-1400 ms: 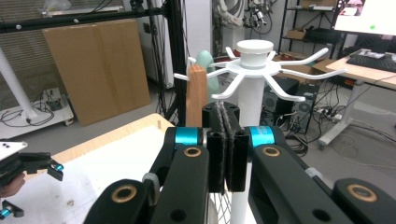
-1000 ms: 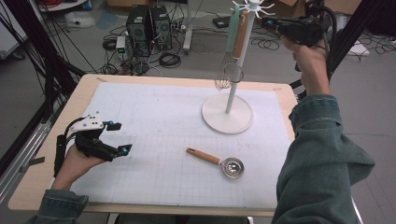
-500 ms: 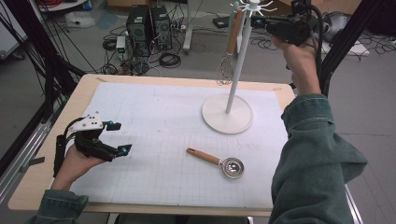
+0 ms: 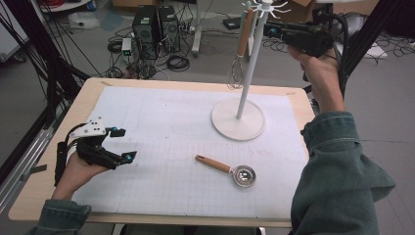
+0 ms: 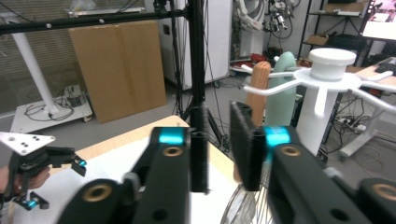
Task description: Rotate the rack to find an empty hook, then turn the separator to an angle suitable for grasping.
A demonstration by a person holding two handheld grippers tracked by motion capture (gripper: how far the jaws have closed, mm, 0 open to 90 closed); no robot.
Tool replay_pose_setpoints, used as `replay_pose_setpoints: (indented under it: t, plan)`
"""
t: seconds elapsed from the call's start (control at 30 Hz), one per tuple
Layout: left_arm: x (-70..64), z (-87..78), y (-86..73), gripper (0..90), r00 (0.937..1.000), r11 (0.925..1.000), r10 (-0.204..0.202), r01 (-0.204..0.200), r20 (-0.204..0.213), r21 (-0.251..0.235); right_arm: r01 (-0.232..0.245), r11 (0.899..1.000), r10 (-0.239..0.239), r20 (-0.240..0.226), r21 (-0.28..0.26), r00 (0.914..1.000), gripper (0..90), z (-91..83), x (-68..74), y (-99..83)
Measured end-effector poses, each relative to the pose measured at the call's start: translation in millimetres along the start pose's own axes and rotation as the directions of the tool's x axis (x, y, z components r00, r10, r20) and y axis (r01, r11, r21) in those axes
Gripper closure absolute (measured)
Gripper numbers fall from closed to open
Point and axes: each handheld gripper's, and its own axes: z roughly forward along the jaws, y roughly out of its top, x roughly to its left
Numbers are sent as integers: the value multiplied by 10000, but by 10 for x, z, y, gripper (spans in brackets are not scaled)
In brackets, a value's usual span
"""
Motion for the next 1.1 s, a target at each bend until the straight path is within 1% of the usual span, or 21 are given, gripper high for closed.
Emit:
replay_pose_setpoints:
  t: [0.07, 0.1, 0.13, 0.23, 0.33, 0.4, 0.47, 0.5, 0.6, 0.63, 0.73, 0.83, 0.93, 1.0, 1.1]
  plan:
    - [2, 8, -5, 62, 10000, 10000, -33, 33, -12, 32, -115, 9999, 113, -212, -68, 9997, 667, -25, 25, -42]
    - [4, 9, -9, 62, 10000, 10000, -7, 7, -13, 67, -134, 9999, 133, -195, -37, 9997, 627, -30, 47, -63]
    - [2, 9, -13, 62, 10000, 10000, -79, 79, -13, 54, -148, 9999, 148, -222, -23, 9996, 606, -33, 65, -88]
    - [15, 2, -14, 62, 10000, 10000, -9, 9, -42, 98, -204, 9998, 205, -288, 38, 9994, 525, -25, 118, -173]
    - [14, 11, -20, 62, 10000, 9999, -40, 41, -69, 149, -275, 9996, 279, -434, 108, 9987, 467, -2, 166, -274]
    - [9, 19, -20, 62, 10000, 9999, -52, 53, -58, 141, -276, 9993, 289, -515, 258, 9983, 437, 16, 202, -341]
    - [9, 23, -17, 62, 10000, 9998, 6, -5, -47, 176, -270, 9990, 290, -539, 360, 9981, 427, 23, 233, -408]
    - [3, 28, -17, 62, 10000, 9999, -32, 33, -44, 145, -306, 9986, 332, -608, 427, 9976, 414, 25, 246, -442]
    - [4, 38, -17, 62, 10000, 9998, 4, -4, -20, 210, -398, 9980, 433, -721, 487, 9965, 400, 28, 273, -563]
    - [0, 45, -20, 62, 10000, 9998, -43, 43, -14, 209, -448, 9978, 484, -767, 481, 9959, 400, 30, 284, -609]
    - [-2, 59, -17, 62, 10000, 9996, 33, -34, 42, 283, -580, 9959, 631, -747, 689, 9952, 380, 47, 306, -751]
    - [2, 60, -14, 62, 10000, 9996, 31, -32, 60, 273, -663, 9943, 736, -876, 831, 9934, 369, 60, 330, -867]
    - [6, 62, -22, 62, 10000, 9996, -2, 2, 23, 272, -669, 9933, 755, -906, 938, 9930, 358, 67, 363, -956]
    - [4, 61, -25, 62, 10000, 9997, -63, 63, 9, 246, -587, 9920, 686, -873, 1114, 9938, 345, 76, 385, -1008]
    - [4, 59, -29, 62, 10000, 9996, -5, 5, 10, 268, -545, 9902, 669, -950, 1283, 9932, 334, 84, 421, -1092]
